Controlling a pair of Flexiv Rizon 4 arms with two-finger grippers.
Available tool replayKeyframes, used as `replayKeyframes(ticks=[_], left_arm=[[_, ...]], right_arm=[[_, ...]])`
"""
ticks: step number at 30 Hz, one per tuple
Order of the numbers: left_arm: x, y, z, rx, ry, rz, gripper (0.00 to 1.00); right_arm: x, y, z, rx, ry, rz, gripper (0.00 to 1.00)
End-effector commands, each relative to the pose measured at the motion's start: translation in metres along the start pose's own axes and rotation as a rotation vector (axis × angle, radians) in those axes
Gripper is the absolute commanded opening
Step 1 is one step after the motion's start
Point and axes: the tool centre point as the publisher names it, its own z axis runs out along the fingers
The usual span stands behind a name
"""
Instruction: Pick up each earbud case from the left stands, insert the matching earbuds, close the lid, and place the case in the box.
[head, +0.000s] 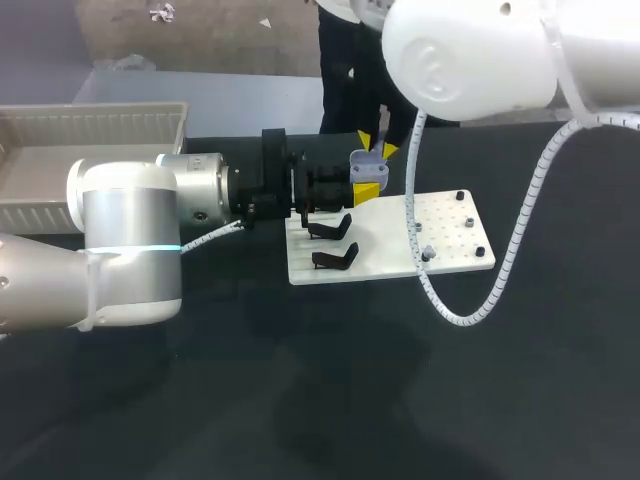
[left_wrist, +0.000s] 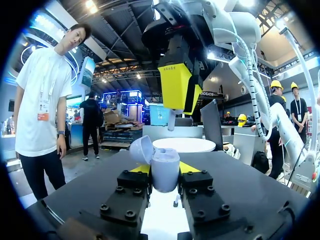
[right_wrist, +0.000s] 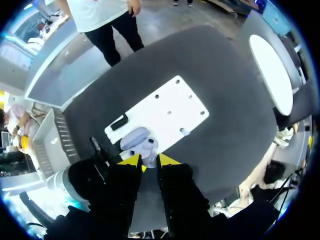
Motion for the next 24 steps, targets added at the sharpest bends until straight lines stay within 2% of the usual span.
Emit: replayKeyframes(ticks=[1, 24], left_arm=[[0.001, -0.001, 0.0, -0.006, -0.004, 0.004, 0.0], [0.001, -0.001, 0.0, -0.006, -0.004, 0.004, 0.0]], right_arm=[[-0.001, 0.004, 0.004, 0.008, 0.004, -0.005, 0.0], [-0.003, 0.006, 0.017, 0.036, 0.005, -0.026, 0.0]])
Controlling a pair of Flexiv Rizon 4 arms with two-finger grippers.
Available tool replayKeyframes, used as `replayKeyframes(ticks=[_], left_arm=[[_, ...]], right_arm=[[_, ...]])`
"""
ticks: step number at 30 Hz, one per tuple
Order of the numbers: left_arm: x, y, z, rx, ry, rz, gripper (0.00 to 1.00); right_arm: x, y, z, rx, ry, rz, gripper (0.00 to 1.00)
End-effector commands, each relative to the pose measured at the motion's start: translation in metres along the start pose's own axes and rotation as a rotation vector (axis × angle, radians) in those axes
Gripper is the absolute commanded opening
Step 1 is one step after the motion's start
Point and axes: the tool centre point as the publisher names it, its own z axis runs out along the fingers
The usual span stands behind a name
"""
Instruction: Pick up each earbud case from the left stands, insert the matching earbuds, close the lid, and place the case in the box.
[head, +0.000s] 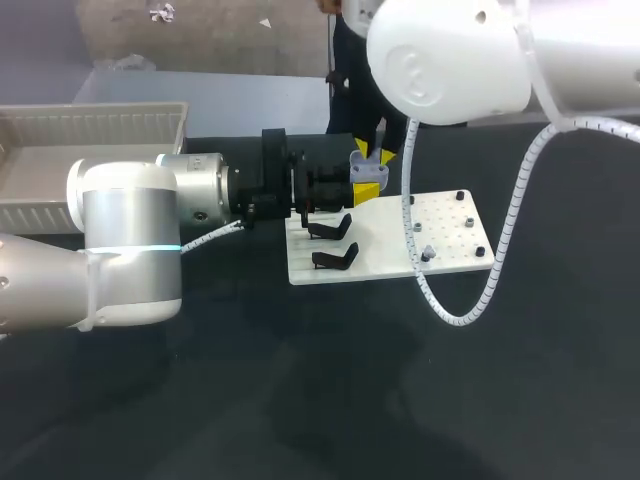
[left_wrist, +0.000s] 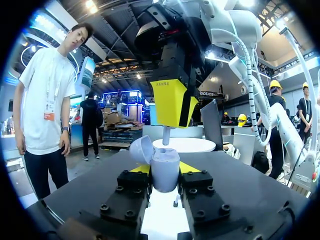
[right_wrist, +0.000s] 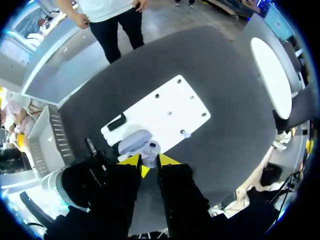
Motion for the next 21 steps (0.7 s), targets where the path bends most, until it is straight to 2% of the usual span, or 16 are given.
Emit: replayKeyframes(ticks=[1, 21], left_arm=[[0.0009, -0.0014, 0.0001, -0.006, -0.004, 0.004, 0.0], [0.0009, -0.0014, 0.0001, -0.006, -0.004, 0.004, 0.0]], right_arm=[[-0.0017, 0.0036, 0.0016, 0.007, 0.002, -0.002, 0.0], [-0.0028, 0.0053, 0.0071, 0.02, 0.002, -0.007, 0.0]])
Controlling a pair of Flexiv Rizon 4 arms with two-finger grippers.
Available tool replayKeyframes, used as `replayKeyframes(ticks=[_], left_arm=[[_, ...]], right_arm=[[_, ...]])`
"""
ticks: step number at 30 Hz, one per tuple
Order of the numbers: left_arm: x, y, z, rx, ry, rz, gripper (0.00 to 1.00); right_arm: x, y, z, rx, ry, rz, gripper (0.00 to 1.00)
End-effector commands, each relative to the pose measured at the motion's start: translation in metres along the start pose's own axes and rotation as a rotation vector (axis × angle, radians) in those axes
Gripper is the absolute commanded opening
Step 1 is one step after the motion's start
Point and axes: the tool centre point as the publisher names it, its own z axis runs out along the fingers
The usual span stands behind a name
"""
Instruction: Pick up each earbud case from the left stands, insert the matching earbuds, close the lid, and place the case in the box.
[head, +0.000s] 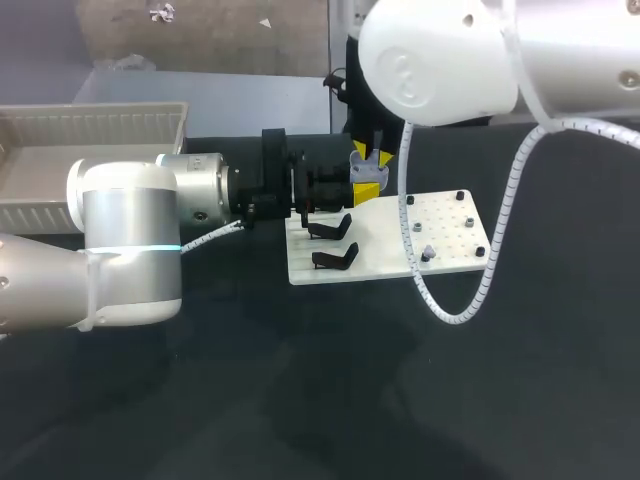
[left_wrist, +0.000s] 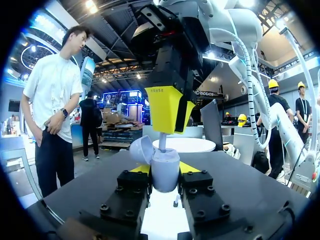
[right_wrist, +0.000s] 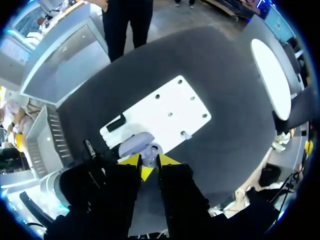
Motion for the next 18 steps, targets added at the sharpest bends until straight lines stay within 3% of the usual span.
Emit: replayKeyframes(ticks=[1, 18], left_arm=[[0.0009, -0.0014, 0.0001, -0.006, -0.004, 0.004, 0.0], [0.0009, -0.0014, 0.0001, -0.006, -0.004, 0.004, 0.0]], right_arm=[[-0.001, 0.0032, 0.0016, 0.007, 0.005, -0.001, 0.0], [-0.0023, 0.0013, 0.0059, 0.016, 0.004, 0.001, 0.0]])
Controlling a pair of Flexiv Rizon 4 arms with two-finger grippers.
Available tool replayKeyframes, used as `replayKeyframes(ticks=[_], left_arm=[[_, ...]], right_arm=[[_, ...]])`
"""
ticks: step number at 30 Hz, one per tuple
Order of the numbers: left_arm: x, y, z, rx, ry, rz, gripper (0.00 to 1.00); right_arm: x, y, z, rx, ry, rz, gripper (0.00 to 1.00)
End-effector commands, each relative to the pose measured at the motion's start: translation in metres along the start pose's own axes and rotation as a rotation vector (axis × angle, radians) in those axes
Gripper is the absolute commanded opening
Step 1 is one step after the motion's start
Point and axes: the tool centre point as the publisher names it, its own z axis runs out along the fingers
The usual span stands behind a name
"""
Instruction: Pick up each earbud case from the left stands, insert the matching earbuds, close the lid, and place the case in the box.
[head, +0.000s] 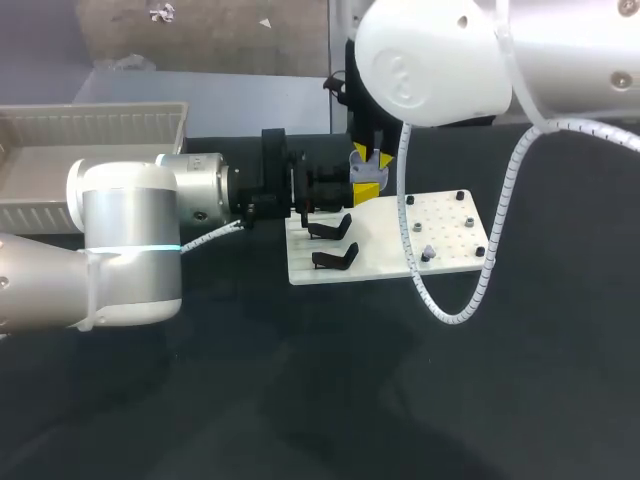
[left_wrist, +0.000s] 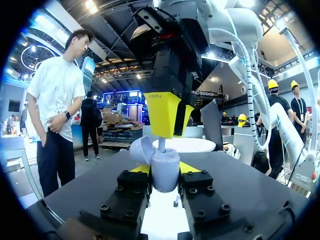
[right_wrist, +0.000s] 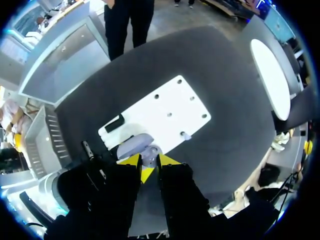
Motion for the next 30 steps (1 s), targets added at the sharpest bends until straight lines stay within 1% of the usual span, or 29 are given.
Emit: replayKeyframes(ticks=[1, 23, 24, 25, 26, 27, 28, 29, 30], left_arm=[[0.001, -0.001, 0.0, -0.006, -0.004, 0.004, 0.0], [0.001, -0.001, 0.0, -0.006, -0.004, 0.004, 0.0], [0.001, -0.001, 0.0, -0.006, -0.004, 0.004, 0.0], [0.001, -0.001, 0.0, -0.006, -0.004, 0.004, 0.0], [0.001, -0.001, 0.0, -0.006, -0.004, 0.004, 0.0], [0.001, -0.001, 0.0, -0.006, -0.004, 0.004, 0.0], [0.001, -0.001, 0.0, -0.006, -0.004, 0.004, 0.0], [0.001, -0.001, 0.0, -0.006, -0.004, 0.004, 0.0], [0.001, -0.001, 0.0, -0.006, -0.004, 0.004, 0.0]], right_arm=[[-0.001, 0.002, 0.002, 0.005, 0.002, 0.0, 0.0], [-0.002, -0.002, 0.011, 0.022, 0.008, 0.003, 0.0], [-0.002, -0.002, 0.01, 0.019, 0.004, 0.003, 0.17], [-0.002, -0.003, 0.009, 0.018, 0.004, 0.003, 0.31], [-0.001, -0.004, 0.008, 0.017, 0.002, -0.002, 0.42], [0.0, -0.005, 0.005, 0.012, -0.005, -0.01, 0.49], [0.001, -0.006, 0.003, 0.007, -0.006, -0.013, 0.65], [0.003, -0.007, 0.002, 0.0, -0.009, -0.026, 0.72], [0.005, -0.009, 0.0, 0.0, -0.01, -0.027, 0.85]])
